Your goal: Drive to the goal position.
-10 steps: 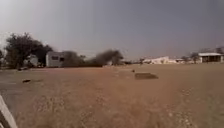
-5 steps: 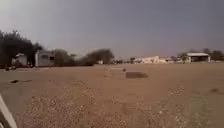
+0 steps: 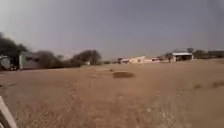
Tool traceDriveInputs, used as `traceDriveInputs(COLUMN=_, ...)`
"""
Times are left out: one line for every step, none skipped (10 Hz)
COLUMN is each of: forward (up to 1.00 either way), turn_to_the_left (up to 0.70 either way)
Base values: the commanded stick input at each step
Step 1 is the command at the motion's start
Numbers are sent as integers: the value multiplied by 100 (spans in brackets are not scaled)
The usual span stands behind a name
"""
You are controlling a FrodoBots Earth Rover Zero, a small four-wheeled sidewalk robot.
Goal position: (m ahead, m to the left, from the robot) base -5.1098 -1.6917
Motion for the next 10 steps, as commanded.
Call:
traceDriveInputs(forward=0, turn_to_the_left=-50)
traceDriveInputs(forward=0, turn_to_the_left=-50)
traceDriveInputs(forward=0, turn_to_the_left=-50)
traceDriveInputs(forward=0, turn_to_the_left=-50)
traceDriveInputs(forward=0, turn_to_the_left=-50)
traceDriveInputs(forward=0, turn_to_the_left=-50)
traceDriveInputs(forward=0, turn_to_the_left=-50)
traceDriveInputs(forward=0, turn_to_the_left=-50)
traceDriveInputs(forward=0, turn_to_the_left=-50)
traceDriveInputs(forward=0, turn_to_the_left=-50)
